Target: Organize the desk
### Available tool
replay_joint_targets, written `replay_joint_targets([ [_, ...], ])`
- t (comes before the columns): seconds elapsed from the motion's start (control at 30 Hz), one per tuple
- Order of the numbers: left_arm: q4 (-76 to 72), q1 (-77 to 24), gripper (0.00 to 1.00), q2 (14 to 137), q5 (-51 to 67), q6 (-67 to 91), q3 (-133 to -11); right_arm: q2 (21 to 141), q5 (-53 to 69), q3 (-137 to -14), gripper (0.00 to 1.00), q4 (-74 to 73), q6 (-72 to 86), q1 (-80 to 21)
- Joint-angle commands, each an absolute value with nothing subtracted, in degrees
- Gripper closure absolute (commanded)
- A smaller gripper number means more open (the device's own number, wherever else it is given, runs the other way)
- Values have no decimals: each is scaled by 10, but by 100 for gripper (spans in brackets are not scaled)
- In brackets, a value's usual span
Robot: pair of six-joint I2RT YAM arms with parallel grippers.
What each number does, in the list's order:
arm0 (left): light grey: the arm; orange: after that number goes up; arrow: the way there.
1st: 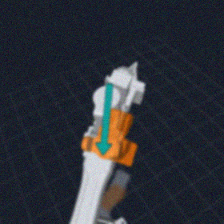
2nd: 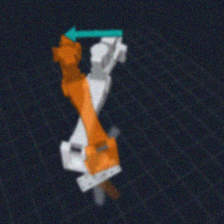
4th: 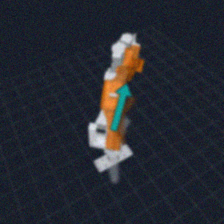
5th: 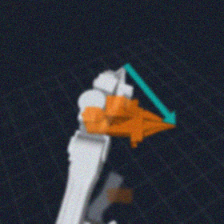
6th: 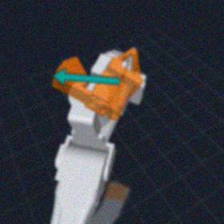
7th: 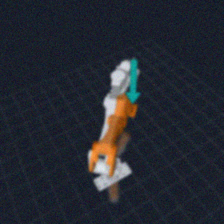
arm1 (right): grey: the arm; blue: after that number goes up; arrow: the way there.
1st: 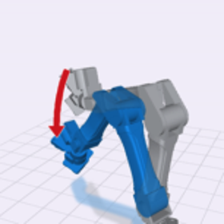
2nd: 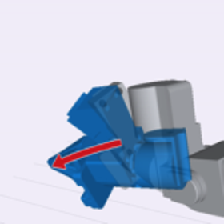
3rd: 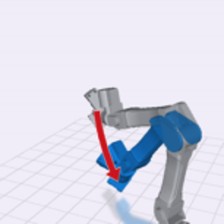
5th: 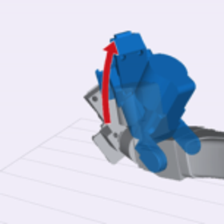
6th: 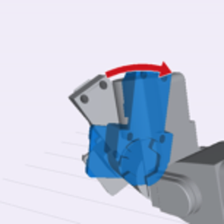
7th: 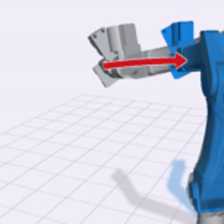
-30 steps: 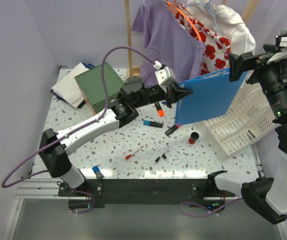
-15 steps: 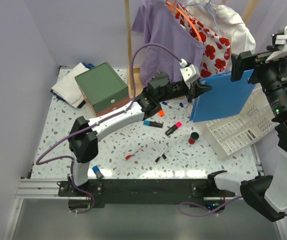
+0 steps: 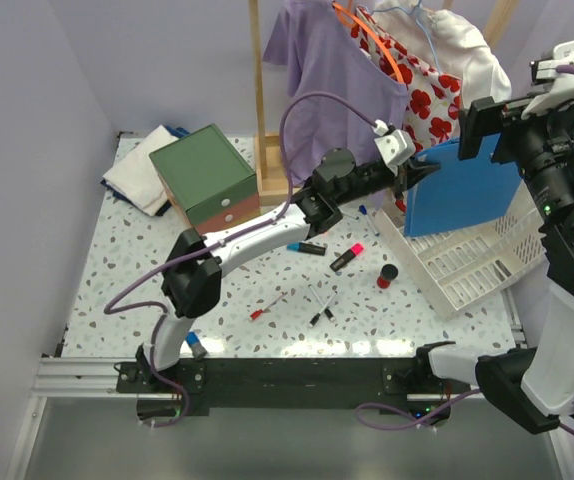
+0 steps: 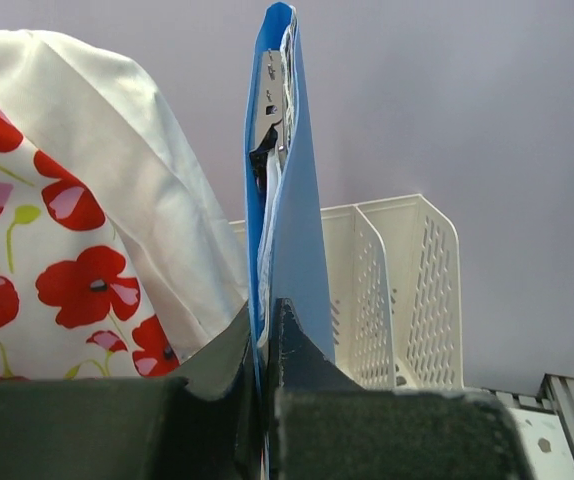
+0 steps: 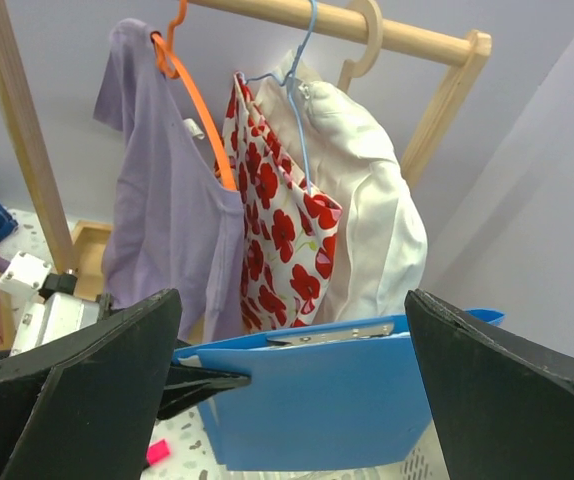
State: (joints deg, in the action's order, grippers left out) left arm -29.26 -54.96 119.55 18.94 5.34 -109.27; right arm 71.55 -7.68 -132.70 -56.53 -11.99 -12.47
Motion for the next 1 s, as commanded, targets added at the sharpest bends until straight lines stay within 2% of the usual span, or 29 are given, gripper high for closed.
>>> replay_joint_targets([
  [0.0, -424, -555, 100, 1222, 142, 32, -1163, 723, -42, -1326, 1, -569, -106, -113],
  [0.2, -431, -555, 100, 1283, 135, 29, -1224, 723, -29, -1320, 1, -571, -101, -105],
  [0.47, -424, -555, 100, 1317, 143, -17, -1213, 721, -4, -1309, 1, -574, -95, -104],
  [0.77, -444, -554, 100, 1302, 132, -26, -1161, 713, -1, -1290, 1, -570, -93, -103],
  [0.97, -476, -553, 100, 1246, 114, -20, -1129, 711, -1, -1289, 1, -570, -97, -101],
])
